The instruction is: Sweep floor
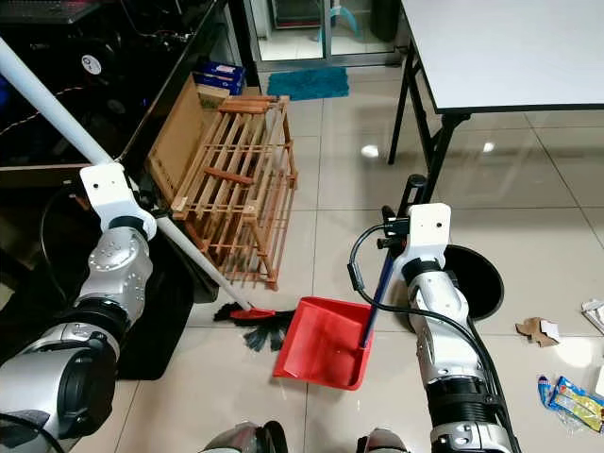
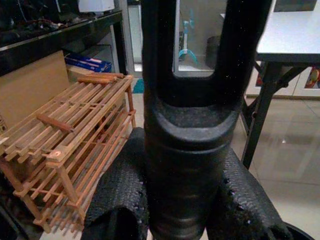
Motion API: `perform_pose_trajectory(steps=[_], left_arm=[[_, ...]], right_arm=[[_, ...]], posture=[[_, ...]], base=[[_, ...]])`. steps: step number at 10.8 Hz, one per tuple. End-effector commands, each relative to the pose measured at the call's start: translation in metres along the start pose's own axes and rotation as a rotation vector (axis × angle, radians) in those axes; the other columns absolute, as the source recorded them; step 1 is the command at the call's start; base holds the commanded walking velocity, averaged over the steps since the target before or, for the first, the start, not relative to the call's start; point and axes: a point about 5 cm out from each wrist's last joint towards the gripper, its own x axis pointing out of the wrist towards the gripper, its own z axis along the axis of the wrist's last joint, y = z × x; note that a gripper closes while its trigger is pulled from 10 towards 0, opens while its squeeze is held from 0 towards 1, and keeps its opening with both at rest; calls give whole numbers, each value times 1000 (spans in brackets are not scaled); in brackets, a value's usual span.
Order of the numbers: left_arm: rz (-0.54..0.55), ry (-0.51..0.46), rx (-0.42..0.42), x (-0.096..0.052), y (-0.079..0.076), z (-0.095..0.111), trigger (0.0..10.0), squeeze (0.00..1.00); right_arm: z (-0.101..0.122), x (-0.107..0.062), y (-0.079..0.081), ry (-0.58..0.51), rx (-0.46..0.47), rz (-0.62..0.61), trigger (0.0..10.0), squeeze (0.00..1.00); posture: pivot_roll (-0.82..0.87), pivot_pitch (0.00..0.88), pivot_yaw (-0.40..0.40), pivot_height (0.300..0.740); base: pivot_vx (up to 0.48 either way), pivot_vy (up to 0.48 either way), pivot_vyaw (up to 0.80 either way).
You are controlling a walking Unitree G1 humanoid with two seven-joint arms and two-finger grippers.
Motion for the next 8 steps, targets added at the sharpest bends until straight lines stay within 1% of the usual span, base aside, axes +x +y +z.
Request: perform_pose_trajectory(steps=[1,2,3,5,7,8], left_arm=[[-13,22,-5,-2,7,-3,0,0],[-110,31,-30,-1,2,-2,0,0],[-150,30,-33,-1,2,0,0,0],[-254,73,-48,-2,-1,-3,1373,0],[-353,102,-63,-3,-6,-4,1176,0],[-447,125,-87,-3,-11,-2,745,0]], right_arm=[[8,4,3,-31,6,14,10000,0],[7,4,2,-29,3,13,10000,0],[7,4,2,-28,3,14,10000,0],[8,5,2,-31,3,15,10000,0],[9,5,0,-32,0,14,10000,0],[9,5,-1,-32,-2,12,10000,0]], posture=[[-205,112,101,740],[-202,112,99,740],[-201,110,99,740],[-200,107,99,740],[-203,105,99,740],[-203,105,97,740]], base=[[0,0,0],[0,0,0],[0,0,0],[0,0,0],[0,0,0],[0,0,0]])
